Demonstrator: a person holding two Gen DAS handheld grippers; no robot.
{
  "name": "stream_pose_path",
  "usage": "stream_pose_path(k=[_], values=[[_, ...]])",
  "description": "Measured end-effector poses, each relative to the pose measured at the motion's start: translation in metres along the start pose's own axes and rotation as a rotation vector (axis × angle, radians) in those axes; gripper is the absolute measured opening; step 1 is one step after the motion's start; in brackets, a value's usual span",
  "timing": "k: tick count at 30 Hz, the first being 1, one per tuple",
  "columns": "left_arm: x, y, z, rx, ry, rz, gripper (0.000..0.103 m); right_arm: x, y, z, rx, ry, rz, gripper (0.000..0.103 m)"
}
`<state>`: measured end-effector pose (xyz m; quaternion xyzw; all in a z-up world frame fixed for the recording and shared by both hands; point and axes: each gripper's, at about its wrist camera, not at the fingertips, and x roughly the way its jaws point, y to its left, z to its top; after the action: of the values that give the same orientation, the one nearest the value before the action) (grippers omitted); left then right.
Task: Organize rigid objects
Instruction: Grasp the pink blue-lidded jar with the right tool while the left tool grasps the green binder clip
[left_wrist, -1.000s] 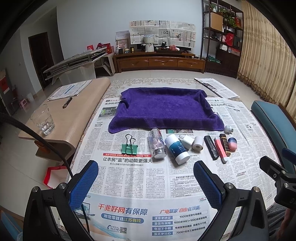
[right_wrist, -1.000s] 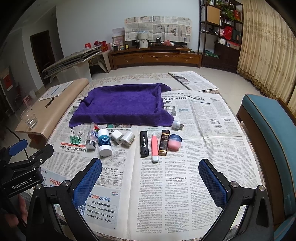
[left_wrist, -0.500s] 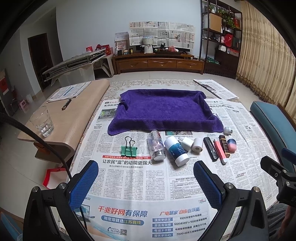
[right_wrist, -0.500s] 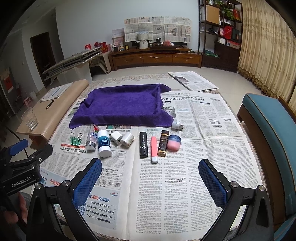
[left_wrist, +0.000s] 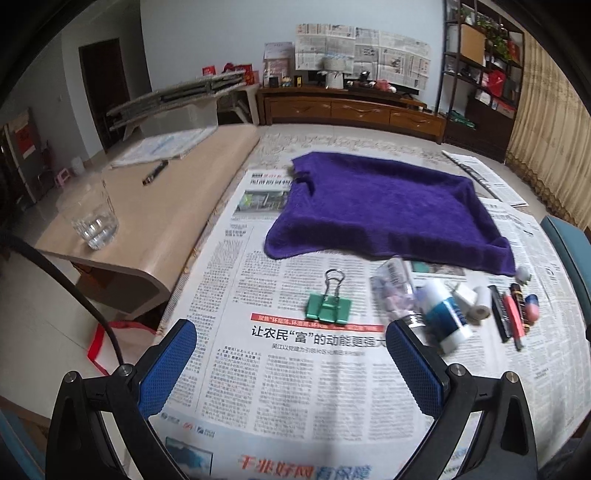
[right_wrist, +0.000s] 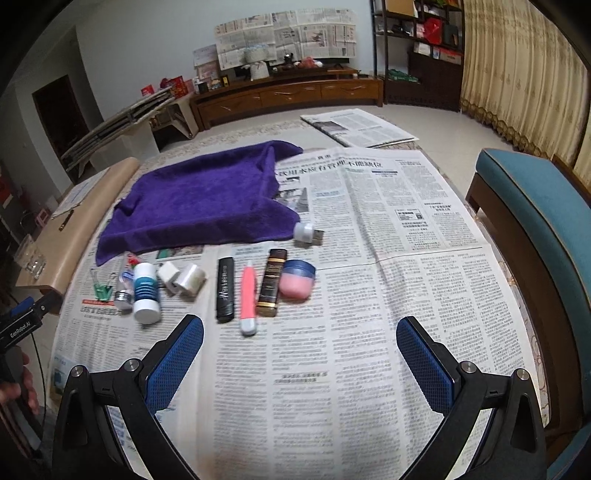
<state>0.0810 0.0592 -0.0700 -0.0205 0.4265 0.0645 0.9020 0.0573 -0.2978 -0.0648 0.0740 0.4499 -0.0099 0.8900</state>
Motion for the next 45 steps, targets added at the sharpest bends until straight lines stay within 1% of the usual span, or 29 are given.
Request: stream_pose_path(k=[2, 6, 8, 10, 12, 14, 15, 17, 18, 22, 25, 26, 27, 28, 30, 34, 35, 37, 38, 39, 40, 41, 42, 45], values=[[0.02, 0.007, 0.0, -0.022, 0.028, -0.015, 0.102, 0.011, -0.004, 0.001, -0.01, -0.003, -0.018, 0.103], [0.051, 0.007, -0.001, -0.029, 0.044, -0.061, 0.101, 0.039, -0.009, 0.005, -0.038, -0.005, -0.048, 0.102], [0.067, -0.002, -0.002, 0.004, 0.059, -0.077, 0.1, 0.059, -0.01, 0.009, -0.06, 0.001, -0.065, 0.101], [0.077, -0.012, -0.002, 0.042, 0.072, -0.085, 0.096, 0.072, -0.011, 0.011, -0.058, 0.012, -0.068, 0.1], [0.087, -0.022, -0.002, 0.09, 0.08, -0.072, 0.095, 0.083, -0.013, 0.011, -0.042, 0.025, -0.059, 0.1], [0.093, -0.03, -0.002, 0.132, 0.08, -0.05, 0.093, 0.093, -0.015, 0.01, -0.024, 0.036, -0.058, 0.1], [0.097, -0.034, -0.003, 0.157, 0.083, -0.038, 0.089, 0.095, -0.015, 0.01, -0.019, 0.037, -0.059, 0.099], [0.099, -0.036, -0.005, 0.172, 0.091, -0.038, 0.083, 0.1, -0.016, 0.01, -0.006, 0.043, -0.05, 0.099], [0.099, -0.037, -0.005, 0.165, 0.079, -0.044, 0.082, 0.103, -0.016, 0.01, -0.002, 0.043, -0.05, 0.099], [0.101, -0.037, -0.004, 0.162, 0.077, -0.052, 0.081, 0.11, -0.015, 0.011, 0.005, 0.034, -0.07, 0.098], [0.103, -0.035, -0.003, 0.147, 0.068, -0.06, 0.081, 0.114, -0.016, 0.012, 0.022, 0.022, -0.084, 0.095], [0.103, -0.034, -0.003, 0.145, 0.064, -0.063, 0.081, 0.115, -0.018, 0.012, 0.025, 0.022, -0.103, 0.092], [0.104, -0.034, -0.003, 0.144, 0.06, -0.064, 0.081, 0.116, -0.02, 0.012, 0.031, 0.024, -0.129, 0.088], [0.104, -0.032, -0.003, 0.143, 0.06, -0.066, 0.081, 0.118, -0.023, 0.013, 0.042, 0.03, -0.136, 0.087], [0.104, -0.031, -0.002, 0.14, 0.057, -0.061, 0.076, 0.118, -0.024, 0.014, 0.049, 0.026, -0.139, 0.085], [0.102, -0.033, -0.004, 0.132, 0.044, -0.044, 0.073, 0.118, -0.016, 0.01, 0.033, 0.014, -0.166, 0.081], [0.101, -0.034, -0.005, 0.134, 0.04, -0.047, 0.069, 0.117, -0.014, 0.009, 0.03, 0.012, -0.162, 0.079], [0.101, -0.035, -0.005, 0.137, 0.034, -0.054, 0.065, 0.115, -0.009, 0.006, 0.005, -0.002, -0.158, 0.074], [0.1, -0.033, -0.006, 0.132, 0.03, -0.06, 0.061, 0.114, -0.01, 0.006, 0.007, -0.004, -0.148, 0.073], [0.1, -0.032, -0.006, 0.125, 0.028, -0.068, 0.054, 0.114, -0.011, 0.007, 0.008, -0.006, -0.147, 0.066], [0.1, -0.03, -0.006, 0.11, 0.029, -0.094, 0.049, 0.113, -0.011, 0.007, 0.007, -0.012, -0.145, 0.059], [0.1, -0.029, -0.006, 0.101, 0.03, -0.109, 0.041, 0.112, -0.011, 0.008, 0.003, -0.016, -0.143, 0.046], [0.1, -0.029, -0.006, 0.106, 0.031, -0.102, 0.04, 0.112, -0.011, 0.009, -0.002, -0.013, -0.142, 0.043], [0.099, -0.031, -0.006, 0.123, 0.026, -0.099, 0.04, 0.111, -0.014, 0.009, 0.002, -0.02, -0.117, 0.043]])
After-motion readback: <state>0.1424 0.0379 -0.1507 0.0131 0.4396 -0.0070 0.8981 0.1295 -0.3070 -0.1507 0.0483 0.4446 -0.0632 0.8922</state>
